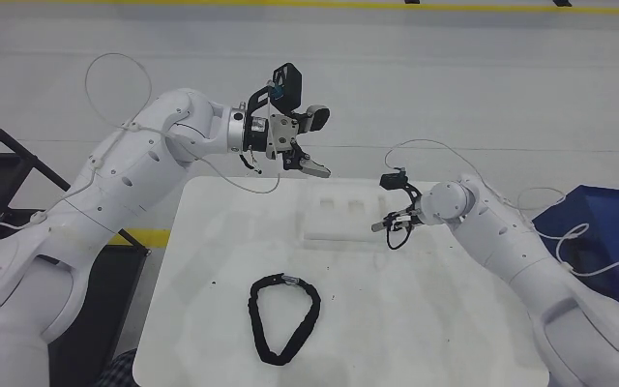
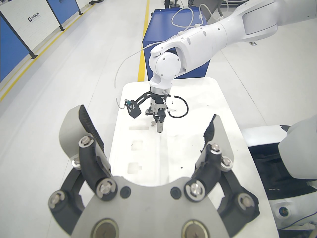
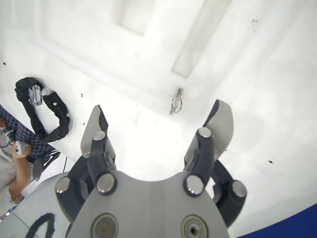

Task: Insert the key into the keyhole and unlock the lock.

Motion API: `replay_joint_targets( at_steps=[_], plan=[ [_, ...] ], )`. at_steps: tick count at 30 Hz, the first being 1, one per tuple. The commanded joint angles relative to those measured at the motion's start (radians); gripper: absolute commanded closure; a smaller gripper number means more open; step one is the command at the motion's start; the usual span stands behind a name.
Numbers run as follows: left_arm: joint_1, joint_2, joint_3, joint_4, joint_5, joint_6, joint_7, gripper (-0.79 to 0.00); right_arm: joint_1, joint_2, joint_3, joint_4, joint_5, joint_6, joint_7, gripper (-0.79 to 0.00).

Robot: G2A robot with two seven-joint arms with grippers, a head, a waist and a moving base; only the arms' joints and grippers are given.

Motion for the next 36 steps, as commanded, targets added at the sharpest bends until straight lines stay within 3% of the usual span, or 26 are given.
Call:
replay_joint_targets(
  at_steps=[1, 6, 9, 32, 36],
  plan=[
    [0.000, 0.000, 0.000, 0.000, 0.000, 0.000, 0.000, -0.785, 0.001, -0.005, -0.001, 0.006, -0.004, 0.004, 0.002, -0.523],
    [0.000, 0.000, 0.000, 0.000, 0.000, 0.000, 0.000, -0.785, 0.002, -0.017, 0.000, 0.025, -0.013, 0.024, 0.010, -0.446],
    [0.000, 0.000, 0.000, 0.000, 0.000, 0.000, 0.000, -0.785, 0.002, -0.022, 0.003, 0.037, -0.016, 0.031, 0.012, -0.342],
    [0.000, 0.000, 0.000, 0.000, 0.000, 0.000, 0.000, -0.785, 0.014, -0.068, 0.023, 0.141, -0.024, 0.033, 0.037, -0.197],
    [0.000, 0.000, 0.000, 0.000, 0.000, 0.000, 0.000, -0.785, 0.019, -0.077, 0.023, 0.158, -0.028, 0.030, 0.041, -0.114]
  ],
)
